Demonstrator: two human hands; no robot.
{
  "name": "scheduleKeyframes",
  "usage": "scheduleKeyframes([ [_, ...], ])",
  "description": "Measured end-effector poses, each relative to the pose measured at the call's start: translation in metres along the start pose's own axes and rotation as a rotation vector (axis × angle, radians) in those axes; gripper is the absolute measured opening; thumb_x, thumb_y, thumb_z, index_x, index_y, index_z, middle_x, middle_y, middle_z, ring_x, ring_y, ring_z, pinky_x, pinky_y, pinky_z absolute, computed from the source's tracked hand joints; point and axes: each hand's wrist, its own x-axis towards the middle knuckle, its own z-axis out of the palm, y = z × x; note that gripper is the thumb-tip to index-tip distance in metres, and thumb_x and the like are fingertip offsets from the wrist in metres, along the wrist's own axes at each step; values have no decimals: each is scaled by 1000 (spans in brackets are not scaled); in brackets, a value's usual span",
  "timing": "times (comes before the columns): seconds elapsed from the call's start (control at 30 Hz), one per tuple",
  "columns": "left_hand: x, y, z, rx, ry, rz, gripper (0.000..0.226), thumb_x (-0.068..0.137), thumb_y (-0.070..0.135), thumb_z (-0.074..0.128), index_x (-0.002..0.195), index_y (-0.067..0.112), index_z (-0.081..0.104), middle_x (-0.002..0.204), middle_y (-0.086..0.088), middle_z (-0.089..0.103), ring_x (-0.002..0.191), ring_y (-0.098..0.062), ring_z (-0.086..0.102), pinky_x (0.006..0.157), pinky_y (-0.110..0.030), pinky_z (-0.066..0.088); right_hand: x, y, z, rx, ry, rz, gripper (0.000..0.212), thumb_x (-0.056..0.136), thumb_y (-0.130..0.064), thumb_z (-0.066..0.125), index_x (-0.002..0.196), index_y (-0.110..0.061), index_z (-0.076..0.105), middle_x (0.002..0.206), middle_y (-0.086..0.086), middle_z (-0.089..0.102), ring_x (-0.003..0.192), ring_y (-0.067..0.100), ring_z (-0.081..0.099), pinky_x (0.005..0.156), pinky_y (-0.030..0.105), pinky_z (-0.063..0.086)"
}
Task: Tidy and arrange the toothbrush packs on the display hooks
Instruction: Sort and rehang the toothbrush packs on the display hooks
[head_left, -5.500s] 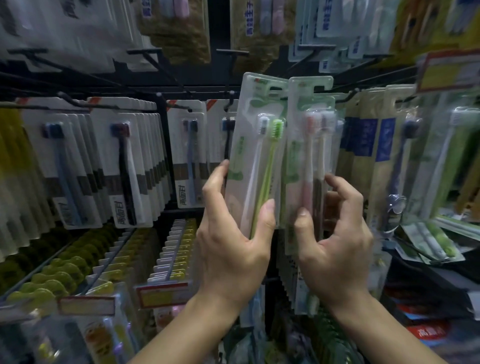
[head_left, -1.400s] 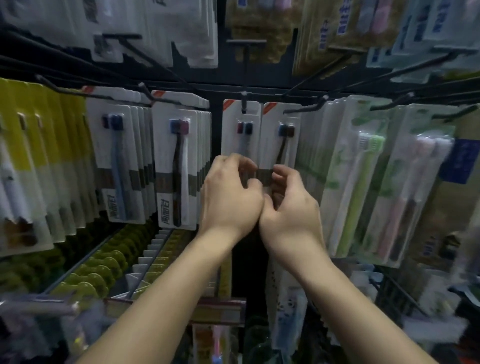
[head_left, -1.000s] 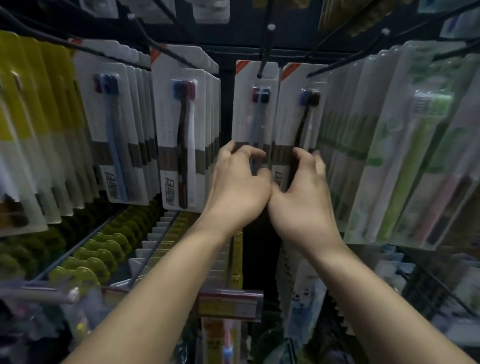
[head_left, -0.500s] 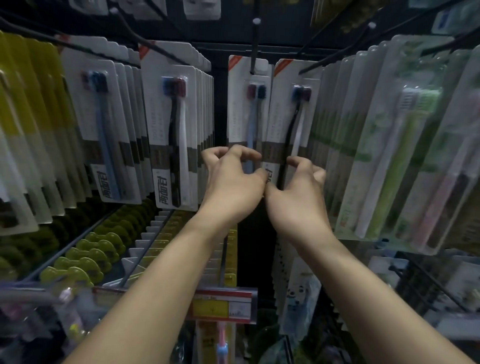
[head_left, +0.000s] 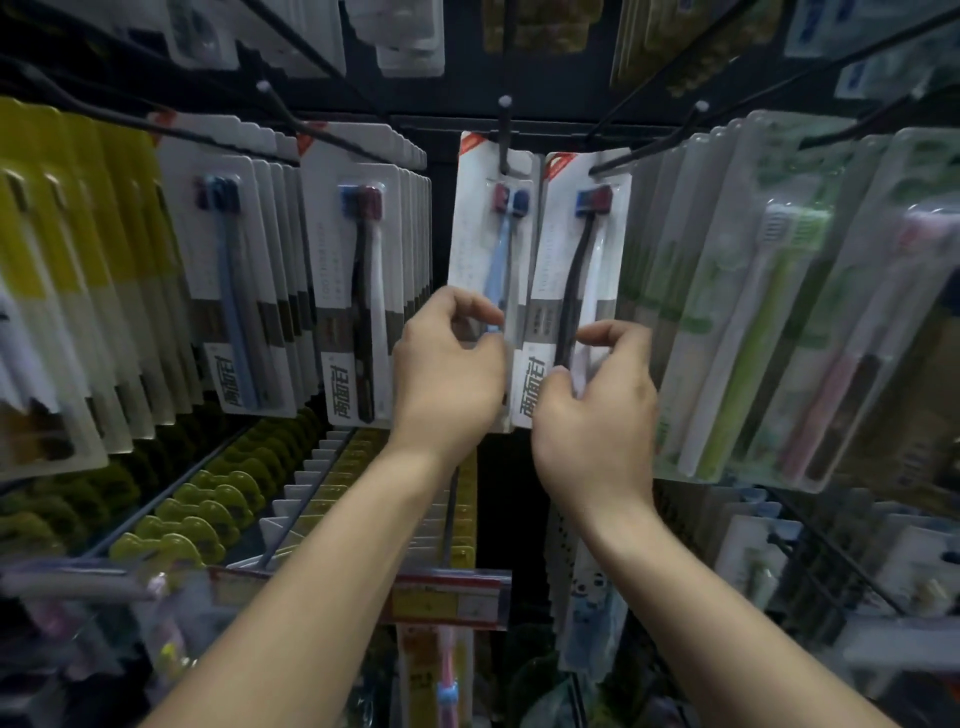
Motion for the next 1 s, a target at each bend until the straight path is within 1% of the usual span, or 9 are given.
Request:
scheduleKeyframes([
  [0.07, -1, 1, -1, -28, 26, -4, 24, 93, 3, 67, 87, 26, 64, 72, 10, 58, 60, -2, 54, 59, -21, 46, -1, -3, -3, 37, 14, 23, 33, 95, -7, 58, 118, -25, 42, 100, -19, 47, 97, 12, 58, 80, 37, 47],
  [0.17, -4, 5, -2, -68, 64, -9, 22, 90, 4, 67, 83, 25, 64, 74, 8, 60, 68, -9, 57, 69, -31, 52, -3, -7, -11, 87, 16, 63, 39, 97, -8, 60, 126, -22, 39, 95, -23, 42, 86, -22, 52, 66, 13, 44],
  [0.23, -7, 9, -2, -81, 99, 2, 18, 88, 5, 69, 83, 22, 64, 75, 8, 62, 71, -9, 60, 72, -33, 55, -4, -9, -16, 111, 10, 88, 44, 97, -11, 61, 134, -20, 40, 96, -26, 43, 83, -36, 43, 68, 3, 42],
  [0.4, -16, 19, -5, -151, 164, -6, 15, 83, 14, 72, 82, 22, 60, 72, 11, 58, 65, -5, 54, 69, -34, 53, -10, -15, -25, 185, 11, 109, 55, 99, -22, 66, 143, -26, 34, 99, -31, 45, 86, -36, 45, 68, 6, 43],
  [0.53, -26, 23, -9, -165, 150, 4, 18, 87, 11, 73, 86, 20, 58, 79, 8, 56, 69, -6, 54, 72, -33, 53, -17, -15, -29, 212, -23, 88, 68, 100, -28, 65, 156, -27, 27, 106, -36, 38, 87, -45, 32, 73, -5, 35],
  [0.6, -30, 24, -11, -157, 144, 27, 17, 85, 18, 75, 86, 21, 58, 79, 8, 56, 71, -8, 55, 71, -35, 53, -20, -16, -32, 223, -16, 71, 66, 99, -25, 66, 155, -28, 32, 106, -40, 43, 95, -38, 42, 83, -2, 42],
  [0.67, -34, 25, -13, -136, 139, 51, 19, 81, 29, 75, 85, 22, 57, 78, 8, 55, 70, -9, 54, 68, -33, 52, -25, -16, -35, 232, 3, 47, 64, 97, -23, 68, 153, -29, 36, 112, -33, 57, 104, -15, 61, 94, 22, 55],
  [0.73, -38, 27, -14, -107, 139, 75, 24, 78, 37, 75, 86, 24, 56, 77, 9, 54, 69, -9, 52, 66, -31, 51, -31, -15, -37, 243, 29, 26, 62, 96, -22, 70, 149, -30, 39, 119, -21, 65, 108, 3, 68, 93, 38, 60],
  [1.0, -52, 26, -21, -42, 178, 180, 36, 84, 33, 87, 90, 24, 52, 80, 8, 51, 69, -7, 51, 65, -26, 48, -46, -6, -44, 254, 88, -62, 60, 90, -27, 71, 143, -30, 44, 127, -8, 67, 121, 16, 66, 98, 46, 57],
])
